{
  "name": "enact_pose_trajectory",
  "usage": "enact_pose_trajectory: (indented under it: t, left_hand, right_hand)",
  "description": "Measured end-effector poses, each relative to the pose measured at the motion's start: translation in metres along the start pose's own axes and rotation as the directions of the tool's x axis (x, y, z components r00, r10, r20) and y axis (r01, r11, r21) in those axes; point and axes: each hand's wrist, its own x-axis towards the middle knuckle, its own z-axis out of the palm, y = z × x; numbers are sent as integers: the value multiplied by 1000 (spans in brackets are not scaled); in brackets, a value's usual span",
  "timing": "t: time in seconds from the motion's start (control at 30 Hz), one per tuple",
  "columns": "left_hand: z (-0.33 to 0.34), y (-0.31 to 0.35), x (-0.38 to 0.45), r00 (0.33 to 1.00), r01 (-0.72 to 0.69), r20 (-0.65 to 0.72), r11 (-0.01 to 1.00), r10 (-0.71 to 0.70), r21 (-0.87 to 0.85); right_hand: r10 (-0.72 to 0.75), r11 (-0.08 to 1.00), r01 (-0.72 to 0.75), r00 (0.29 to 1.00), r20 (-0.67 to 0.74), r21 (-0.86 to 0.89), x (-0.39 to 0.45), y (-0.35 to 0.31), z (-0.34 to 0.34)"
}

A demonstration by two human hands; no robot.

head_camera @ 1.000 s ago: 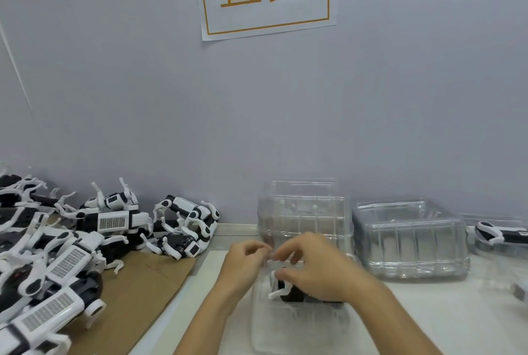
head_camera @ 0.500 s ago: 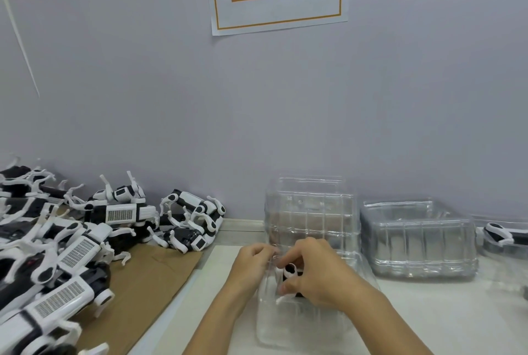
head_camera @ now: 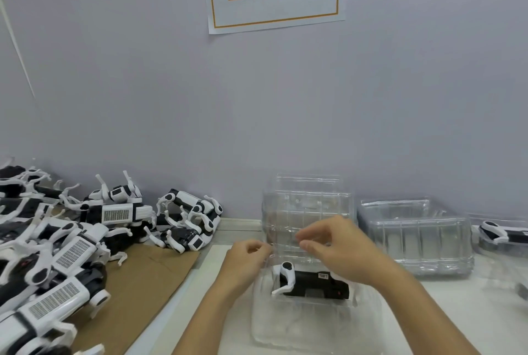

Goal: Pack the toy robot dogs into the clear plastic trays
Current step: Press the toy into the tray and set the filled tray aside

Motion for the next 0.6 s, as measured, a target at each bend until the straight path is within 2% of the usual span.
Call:
enact_pose_trajectory:
  t: [0.07,0.13,0.2,0.27,0.37,0.43,0.47,0.5,0.6]
  left_hand:
    - [-7,6,0,999,31,-34,991,-27,128]
    - [-16,14,-2,991,132,-47,970,-125,205]
    - [-20,23,-5,975,217,0,949,-223,229]
    - [-15,31,-10,961,238,96,954,-258,181]
    - [-2,35,-16,922,214,335,977,-192,-27]
    - [6,35,-19,823,265,556,946,-121,-186]
    - [8,34,-21,781,271,617,941,-93,-201]
    - [9,33,-22,769,249,635,951,-80,-182]
    - [10,30,-20,831,121,553,989,-53,-88]
  right_hand:
    - [9,1000,-9,1000,-24,5,-1,2,-8]
    - [19,1000,-19,999,-35,4,-2,2,-12]
    - [19,1000,-19,999,-41,2,-1,1,-12]
    - [6,1000,-6,999,-43,4,0,-1,-10]
    - [-30,1000,30,998,-64,-3,1,-8,-7]
    - [-48,999,48,996,-69,-6,2,-11,-7]
    - [-50,999,50,996,-70,-10,2,-12,-8]
    - [-49,999,48,996,-71,-14,1,-13,-8]
    - [-31,999,30,999,-41,-33,0,-17,-7]
